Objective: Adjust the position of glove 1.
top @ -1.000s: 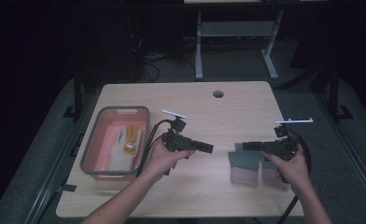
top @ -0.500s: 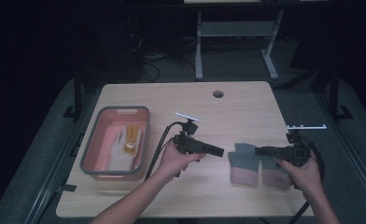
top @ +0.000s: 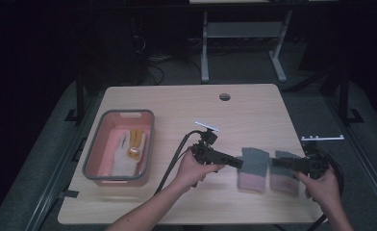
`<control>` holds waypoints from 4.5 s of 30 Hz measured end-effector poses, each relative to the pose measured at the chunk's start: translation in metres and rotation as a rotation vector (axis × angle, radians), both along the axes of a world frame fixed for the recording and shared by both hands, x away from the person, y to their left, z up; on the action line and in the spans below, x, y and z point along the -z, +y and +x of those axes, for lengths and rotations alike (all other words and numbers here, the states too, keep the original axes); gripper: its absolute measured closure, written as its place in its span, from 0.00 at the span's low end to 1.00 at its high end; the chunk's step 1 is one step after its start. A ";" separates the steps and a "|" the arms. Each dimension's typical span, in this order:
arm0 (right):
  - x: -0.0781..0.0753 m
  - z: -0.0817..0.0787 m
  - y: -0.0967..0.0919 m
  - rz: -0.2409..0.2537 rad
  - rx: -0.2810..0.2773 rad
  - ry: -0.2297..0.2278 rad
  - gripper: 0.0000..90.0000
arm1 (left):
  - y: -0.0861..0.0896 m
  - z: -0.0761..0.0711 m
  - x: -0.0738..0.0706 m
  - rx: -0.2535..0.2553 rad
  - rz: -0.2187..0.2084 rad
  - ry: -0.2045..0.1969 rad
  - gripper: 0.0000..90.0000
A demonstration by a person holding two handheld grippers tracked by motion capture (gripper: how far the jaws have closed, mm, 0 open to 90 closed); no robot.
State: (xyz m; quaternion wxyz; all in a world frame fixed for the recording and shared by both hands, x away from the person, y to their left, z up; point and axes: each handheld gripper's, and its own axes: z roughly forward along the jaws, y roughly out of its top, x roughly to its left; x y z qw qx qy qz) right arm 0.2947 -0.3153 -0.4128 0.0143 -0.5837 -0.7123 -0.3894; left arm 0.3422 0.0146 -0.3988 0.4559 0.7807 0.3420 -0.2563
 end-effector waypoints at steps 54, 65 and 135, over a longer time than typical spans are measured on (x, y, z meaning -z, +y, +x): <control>0.018 -0.006 0.006 -0.341 0.075 0.079 0.93 | 0.001 -0.004 0.015 -0.021 0.032 -0.035 0.40; -0.010 -0.002 0.039 -0.312 0.034 0.042 0.92 | 0.011 -0.002 0.015 -0.048 0.032 -0.042 0.40; 0.028 0.004 0.039 -0.055 0.040 0.082 0.52 | -0.026 0.000 0.069 -0.138 0.140 0.069 0.39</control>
